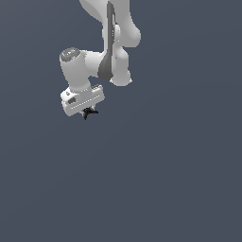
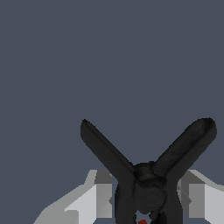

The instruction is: Pick up the object and move it to a goal position.

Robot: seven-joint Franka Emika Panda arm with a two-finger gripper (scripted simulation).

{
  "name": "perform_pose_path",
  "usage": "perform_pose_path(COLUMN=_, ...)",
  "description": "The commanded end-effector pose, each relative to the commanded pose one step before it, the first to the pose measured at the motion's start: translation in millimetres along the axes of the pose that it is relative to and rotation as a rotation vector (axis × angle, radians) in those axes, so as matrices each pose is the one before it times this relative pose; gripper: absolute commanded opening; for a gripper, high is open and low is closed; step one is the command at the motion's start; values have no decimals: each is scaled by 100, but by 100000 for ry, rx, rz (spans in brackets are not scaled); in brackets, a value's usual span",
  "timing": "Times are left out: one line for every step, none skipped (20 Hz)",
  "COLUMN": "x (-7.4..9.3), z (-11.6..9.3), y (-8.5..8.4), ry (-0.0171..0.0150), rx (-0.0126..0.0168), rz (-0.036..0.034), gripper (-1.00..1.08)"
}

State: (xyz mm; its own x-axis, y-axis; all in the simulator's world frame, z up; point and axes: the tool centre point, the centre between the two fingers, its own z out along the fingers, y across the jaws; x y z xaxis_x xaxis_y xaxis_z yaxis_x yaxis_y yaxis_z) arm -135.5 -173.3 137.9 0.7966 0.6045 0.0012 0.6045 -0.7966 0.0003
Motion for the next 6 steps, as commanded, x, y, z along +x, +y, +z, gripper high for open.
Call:
perform_pose_path(x=-299, z=-519, y=177, ry=-33, rx=81, rz=-93, gripper=-100)
perform_pose_path(x=-41, z=-80, y=47, ry=0, rx=0, rz=0, gripper=-100)
perform_pose_path(x=-7, z=-25, y=31, ry=0, rx=0, rz=0, gripper=-100)
perform_pose_path(x=31, z=32, y=13, ry=-59, rx=-35, rz=8, gripper=-100)
perform_pose_path(x=39, z=56, y=1, ry=0, rx=0, rz=0, gripper=-100)
perform_pose_path(x=15, z=22, y=-1, ry=0, rx=0, rz=0, gripper=-100)
